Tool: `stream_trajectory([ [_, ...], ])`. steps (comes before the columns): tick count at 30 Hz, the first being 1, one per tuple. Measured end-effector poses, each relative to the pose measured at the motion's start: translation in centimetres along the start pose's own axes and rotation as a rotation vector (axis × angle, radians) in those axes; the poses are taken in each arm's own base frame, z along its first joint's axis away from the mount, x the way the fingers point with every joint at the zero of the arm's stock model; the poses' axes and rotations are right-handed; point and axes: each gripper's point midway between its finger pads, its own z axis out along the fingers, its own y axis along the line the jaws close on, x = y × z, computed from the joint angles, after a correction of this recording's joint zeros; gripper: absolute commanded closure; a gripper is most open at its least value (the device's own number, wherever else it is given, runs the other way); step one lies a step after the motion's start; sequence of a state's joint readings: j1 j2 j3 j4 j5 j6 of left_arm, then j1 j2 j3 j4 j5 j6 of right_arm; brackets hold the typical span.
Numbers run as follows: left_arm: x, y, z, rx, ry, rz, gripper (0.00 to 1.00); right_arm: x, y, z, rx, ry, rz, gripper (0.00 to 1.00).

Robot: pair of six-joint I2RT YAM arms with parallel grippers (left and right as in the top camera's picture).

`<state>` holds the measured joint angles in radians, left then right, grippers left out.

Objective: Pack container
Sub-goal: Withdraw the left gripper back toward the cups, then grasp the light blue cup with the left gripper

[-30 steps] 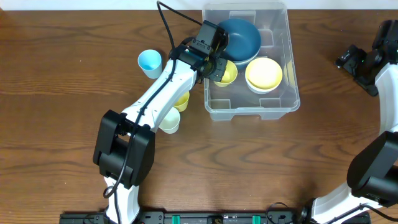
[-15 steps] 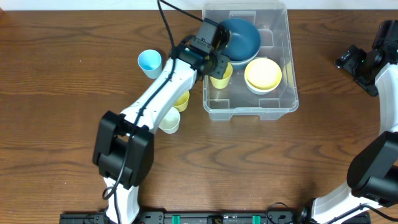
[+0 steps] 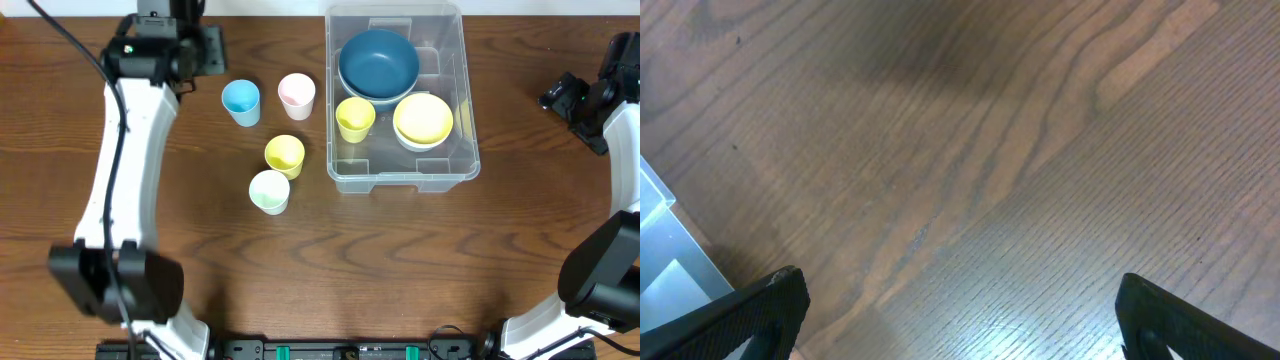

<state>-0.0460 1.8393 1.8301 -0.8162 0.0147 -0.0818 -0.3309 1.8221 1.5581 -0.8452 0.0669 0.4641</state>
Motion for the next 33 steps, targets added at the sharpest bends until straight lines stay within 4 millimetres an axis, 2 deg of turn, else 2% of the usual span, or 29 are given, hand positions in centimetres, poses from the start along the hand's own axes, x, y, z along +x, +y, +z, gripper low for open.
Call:
stream_trajectory([
  [5,4.9,0.7,7.6,-0.01,0.198,-0.009,0.43,0.0,0.0,0.0,0.0,0.0,0.0,0.01],
  [8,7.0,0.8,10.4,-0.012,0.273,-0.013,0.43,0.0,0.0,0.0,0.0,0.0,0.0,0.01],
  [11,8.2,0.8,11.9,-0.018,0.313,-0.023,0.43,0.0,0.0,0.0,0.0,0.0,0.0,0.01],
  [14,8.9,0.9,12.9,-0.021,0.33,-0.028,0.43,0.0,0.0,0.0,0.0,0.0,0.0,0.01],
  [15,9.0,0.9,13.2,-0.02,0.336,-0.03,0.47,0.0,0.0,0.0,0.0,0.0,0.0,0.01],
  [17,9.4,0.8,13.6,-0.019,0.345,-0.039,0.66,0.0,0.0,0.0,0.0,0.0,0.0,0.01],
  [19,9.7,0.8,13.9,-0.017,0.354,-0.04,0.79,0.0,0.0,0.0,0.0,0.0,0.0,0.01],
  [22,9.9,0.7,14.1,-0.009,0.361,-0.039,0.81,0.0,0.0,0.0,0.0,0.0,0.0,0.01],
  [23,9.9,0.6,14.1,-0.006,0.362,-0.04,0.92,0.0,0.0,0.0,0.0,0.0,0.0,0.01],
  [24,9.9,0.5,14.1,-0.003,0.362,-0.047,0.94,0.0,0.0,0.0,0.0,0.0,0.0,0.01],
  [31,9.9,0.1,13.9,0.022,0.371,-0.045,0.94,0.0,0.0,0.0,0.0,0.0,0.0,0.01],
  [33,9.4,0.0,13.5,0.024,0.363,-0.045,0.94,0.0,0.0,0.0,0.0,0.0,0.0,0.01],
])
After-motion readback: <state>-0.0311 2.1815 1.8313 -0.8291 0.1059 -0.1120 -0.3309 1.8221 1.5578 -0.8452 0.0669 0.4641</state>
